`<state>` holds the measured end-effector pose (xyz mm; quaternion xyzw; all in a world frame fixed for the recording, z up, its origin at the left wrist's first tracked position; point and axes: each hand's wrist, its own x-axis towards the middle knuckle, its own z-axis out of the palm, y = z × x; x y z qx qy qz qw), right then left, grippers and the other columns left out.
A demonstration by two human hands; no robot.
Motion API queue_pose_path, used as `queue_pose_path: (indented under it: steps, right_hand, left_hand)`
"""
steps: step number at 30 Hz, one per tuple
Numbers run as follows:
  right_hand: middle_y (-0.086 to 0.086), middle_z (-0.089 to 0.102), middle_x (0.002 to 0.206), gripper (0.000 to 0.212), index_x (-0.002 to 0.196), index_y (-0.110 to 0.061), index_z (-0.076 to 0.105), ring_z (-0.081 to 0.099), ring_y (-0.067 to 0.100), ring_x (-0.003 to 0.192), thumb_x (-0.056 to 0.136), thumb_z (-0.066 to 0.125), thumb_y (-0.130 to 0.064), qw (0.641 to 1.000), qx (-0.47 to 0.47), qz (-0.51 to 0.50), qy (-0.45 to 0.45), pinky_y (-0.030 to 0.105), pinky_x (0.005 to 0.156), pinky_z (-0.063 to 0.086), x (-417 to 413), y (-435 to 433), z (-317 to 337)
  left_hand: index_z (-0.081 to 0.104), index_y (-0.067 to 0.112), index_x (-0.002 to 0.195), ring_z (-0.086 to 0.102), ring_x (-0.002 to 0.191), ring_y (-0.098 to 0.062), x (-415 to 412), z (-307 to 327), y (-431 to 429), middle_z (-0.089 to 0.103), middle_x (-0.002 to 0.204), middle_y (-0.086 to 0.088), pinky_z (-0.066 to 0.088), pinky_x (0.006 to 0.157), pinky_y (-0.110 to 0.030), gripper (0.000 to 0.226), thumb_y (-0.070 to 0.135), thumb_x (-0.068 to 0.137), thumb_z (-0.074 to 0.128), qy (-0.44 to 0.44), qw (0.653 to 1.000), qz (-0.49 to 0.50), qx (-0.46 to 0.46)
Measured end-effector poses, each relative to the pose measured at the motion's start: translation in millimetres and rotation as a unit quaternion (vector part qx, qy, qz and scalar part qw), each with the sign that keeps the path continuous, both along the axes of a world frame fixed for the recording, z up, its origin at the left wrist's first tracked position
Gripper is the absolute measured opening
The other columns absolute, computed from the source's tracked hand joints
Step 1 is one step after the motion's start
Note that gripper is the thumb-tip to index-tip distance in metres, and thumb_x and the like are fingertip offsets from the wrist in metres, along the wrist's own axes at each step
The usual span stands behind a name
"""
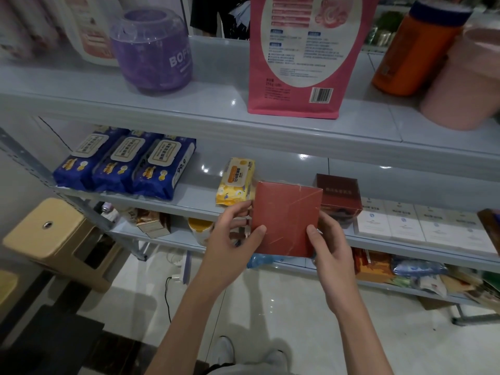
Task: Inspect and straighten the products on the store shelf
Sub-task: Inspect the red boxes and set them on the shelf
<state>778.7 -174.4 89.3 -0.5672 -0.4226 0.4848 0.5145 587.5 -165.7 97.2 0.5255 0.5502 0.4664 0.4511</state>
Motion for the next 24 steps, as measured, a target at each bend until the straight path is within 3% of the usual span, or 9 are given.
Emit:
queue_pose_path:
  steps: [5,10,13,16,19,24]
  right_hand:
    - [-0.02,0.063,0.126,0.027,0.123,-0.048,0.055,0.064,-0.007,0.109,0.104,0.055,-0.03,1.0,-0.012,-0.002,0.0,0.013,0.076,0.056,0.0,-0.7,-0.4]
    - [-0.023,0.062,0.129,0.036,0.132,-0.047,0.056,0.064,-0.003,0.111,0.096,0.057,-0.041,1.0,-0.014,0.005,-0.001,0.016,0.078,0.058,-0.5,-1.6,3.7]
    - [-0.023,0.062,0.132,0.046,0.133,-0.049,0.058,0.063,-0.002,0.115,0.088,0.06,-0.046,1.0,0.003,0.018,0.003,0.021,0.086,0.059,0.8,-2.2,6.6]
    - [-0.021,0.063,0.134,0.048,0.134,-0.048,0.058,0.063,-0.001,0.117,0.087,0.064,-0.045,0.999,0.018,0.044,-0.018,0.031,0.096,0.057,1.4,-2.5,8.4]
    - [-0.021,0.061,0.139,0.05,0.138,-0.046,0.057,0.06,0.004,0.126,0.088,0.067,-0.043,0.997,0.029,0.061,-0.033,0.039,0.105,0.053,1.4,-1.5,7.5]
    - [-0.02,0.058,0.143,0.053,0.139,-0.047,0.056,0.055,0.006,0.133,0.087,0.067,-0.046,0.997,0.032,0.062,-0.041,0.042,0.108,0.051,1.1,-0.1,6.7]
  left_hand:
    - [0.051,0.033,0.14,0.058,0.123,-0.01,0.8,-0.3,-1.1,0.056,0.136,0.007,0.061,0.088,-0.03,0.058,0.044,0.085,0.07,0.011,1.0,-0.006,0.002]
    - [0.049,0.039,0.141,0.06,0.122,-0.008,0.7,-4.0,-0.7,0.059,0.135,0.007,0.06,0.092,-0.031,0.058,0.042,0.087,0.069,0.004,1.0,-0.001,-0.002]
    - [0.045,0.036,0.145,0.062,0.119,-0.007,1.0,-3.0,-1.4,0.063,0.133,0.008,0.059,0.089,-0.024,0.063,0.045,0.086,0.063,-0.037,0.999,0.007,-0.025]
    - [0.048,0.031,0.14,0.062,0.118,-0.005,1.4,-2.7,-1.8,0.063,0.131,0.008,0.054,0.083,-0.013,0.052,0.039,0.091,0.061,-0.069,0.997,0.028,-0.036]
    - [0.052,0.027,0.124,0.067,0.111,-0.01,1.0,-3.6,-0.4,0.067,0.122,-0.001,0.055,0.081,-0.017,0.041,0.044,0.087,0.061,-0.08,0.995,0.053,-0.034]
    - [0.054,0.019,0.123,0.069,0.104,-0.007,1.3,-4.2,2.2,0.07,0.117,-0.005,0.055,0.078,-0.017,0.038,0.038,0.092,0.061,-0.072,0.995,0.064,-0.021]
